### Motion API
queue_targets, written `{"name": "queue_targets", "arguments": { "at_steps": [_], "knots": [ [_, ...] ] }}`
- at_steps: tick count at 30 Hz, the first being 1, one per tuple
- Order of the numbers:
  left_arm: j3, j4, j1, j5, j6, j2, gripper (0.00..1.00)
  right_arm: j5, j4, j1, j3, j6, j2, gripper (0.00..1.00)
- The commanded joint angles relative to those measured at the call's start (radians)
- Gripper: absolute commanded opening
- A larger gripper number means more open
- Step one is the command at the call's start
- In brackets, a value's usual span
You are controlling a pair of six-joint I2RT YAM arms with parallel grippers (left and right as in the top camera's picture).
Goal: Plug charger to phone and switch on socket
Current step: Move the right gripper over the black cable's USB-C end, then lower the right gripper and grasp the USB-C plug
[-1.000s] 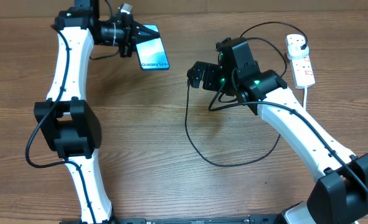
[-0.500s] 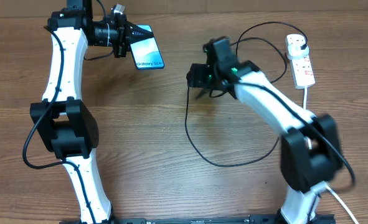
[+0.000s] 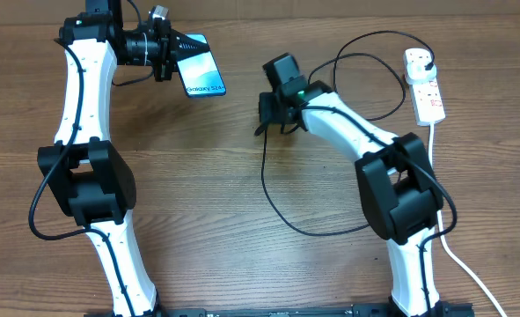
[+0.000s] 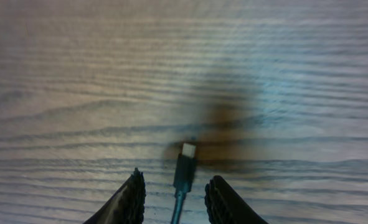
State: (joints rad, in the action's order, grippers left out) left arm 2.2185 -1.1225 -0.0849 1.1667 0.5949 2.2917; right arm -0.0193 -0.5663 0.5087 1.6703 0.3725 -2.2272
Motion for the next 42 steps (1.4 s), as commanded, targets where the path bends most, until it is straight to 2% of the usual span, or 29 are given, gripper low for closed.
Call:
{"name": "queue_targets", "arguments": {
  "at_steps": [1, 24, 30, 35, 42],
  "knots": [
    [0.015, -0.004, -0.001, 0.028, -0.015, -0.014, 0.04, -0.074, 0.014, 0.024, 0.03, -0.015, -0.02, 0.3],
    [0.015, -0.008, 0.0, 0.028, -0.016, -0.014, 0.04, -0.111, 0.04, 0.029, 0.029, 0.047, -0.074, 0.27],
    [0.015, -0.012, 0.0, 0.028, -0.016, -0.014, 0.04, -0.111, 0.001, 0.029, 0.029, 0.126, -0.074, 0.19],
    [0.015, -0.026, 0.0, 0.027, -0.016, -0.014, 0.04, -0.111, -0.024, 0.028, 0.029, 0.16, -0.074, 0.04],
    [0.015, -0.034, 0.0, 0.028, -0.016, -0.014, 0.04, -0.126, -0.092, 0.028, 0.055, 0.159, -0.058, 0.04]
  ]
}}
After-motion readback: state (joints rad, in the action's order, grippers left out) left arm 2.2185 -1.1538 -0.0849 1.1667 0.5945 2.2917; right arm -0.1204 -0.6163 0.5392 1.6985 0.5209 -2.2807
